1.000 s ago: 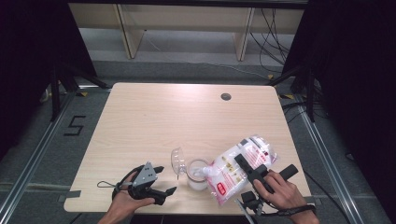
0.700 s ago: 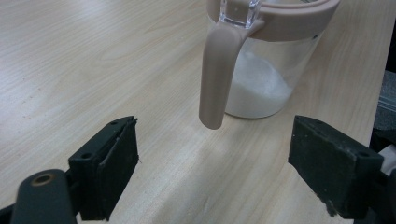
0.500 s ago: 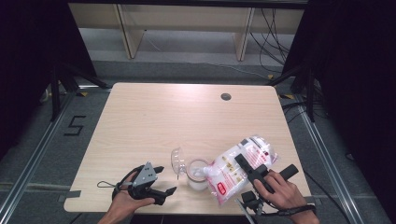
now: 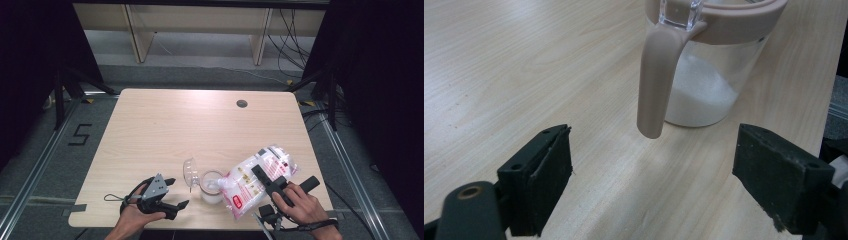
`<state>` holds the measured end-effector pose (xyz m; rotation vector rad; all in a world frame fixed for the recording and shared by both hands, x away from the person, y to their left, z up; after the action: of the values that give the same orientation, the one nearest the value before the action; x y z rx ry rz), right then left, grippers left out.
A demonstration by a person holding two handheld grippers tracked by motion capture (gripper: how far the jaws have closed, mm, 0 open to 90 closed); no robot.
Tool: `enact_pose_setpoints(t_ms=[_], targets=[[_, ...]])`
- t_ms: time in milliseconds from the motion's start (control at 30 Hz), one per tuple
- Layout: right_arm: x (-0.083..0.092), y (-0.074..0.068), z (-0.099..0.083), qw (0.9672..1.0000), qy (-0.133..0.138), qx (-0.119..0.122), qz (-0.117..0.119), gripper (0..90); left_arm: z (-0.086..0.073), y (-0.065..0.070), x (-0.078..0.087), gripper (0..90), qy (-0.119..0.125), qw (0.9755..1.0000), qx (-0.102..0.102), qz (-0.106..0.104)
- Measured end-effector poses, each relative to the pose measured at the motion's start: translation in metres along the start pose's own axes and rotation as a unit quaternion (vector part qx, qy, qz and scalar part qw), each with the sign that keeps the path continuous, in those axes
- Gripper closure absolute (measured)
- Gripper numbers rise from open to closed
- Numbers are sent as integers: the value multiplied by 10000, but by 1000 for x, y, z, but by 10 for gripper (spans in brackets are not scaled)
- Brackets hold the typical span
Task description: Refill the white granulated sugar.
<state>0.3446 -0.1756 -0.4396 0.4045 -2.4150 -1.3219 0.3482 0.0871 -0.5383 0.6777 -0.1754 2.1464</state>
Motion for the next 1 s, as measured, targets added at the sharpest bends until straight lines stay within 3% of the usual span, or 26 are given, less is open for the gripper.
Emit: enact_pose_setpoints(t_ms=[133,200,333,467,1000], targets=[[0,-1,-1,10000,-6,-19,36,702,0,0,0,154,4,10000,-16,0],[1,-2,-1,9999,-52,-156,16,702,0,0,0,154,6,10000,4,-12],[1,0,-3,10000,-42,0,33,703,0,0,0,154,-14,10000,9,-7],[1,-3,-2,9998,-83,-146,67,703,0,0,-1,154,-3,10000,7,-43],[0,-4,-1,9998,-52,-160,87,705,0,0,0,154,2,10000,-1,-12]])
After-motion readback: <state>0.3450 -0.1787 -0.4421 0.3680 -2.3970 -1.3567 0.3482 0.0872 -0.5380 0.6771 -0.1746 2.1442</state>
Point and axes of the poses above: each handheld gripper's, and its own axes: x roughly backward along the jaws, z roughly out of its top, y roughly to its right, the point moved 8 cm from there along -x, roughly forward along the jaws, and after that the axes turned 5 degrees about x, right-handed, at the moved point
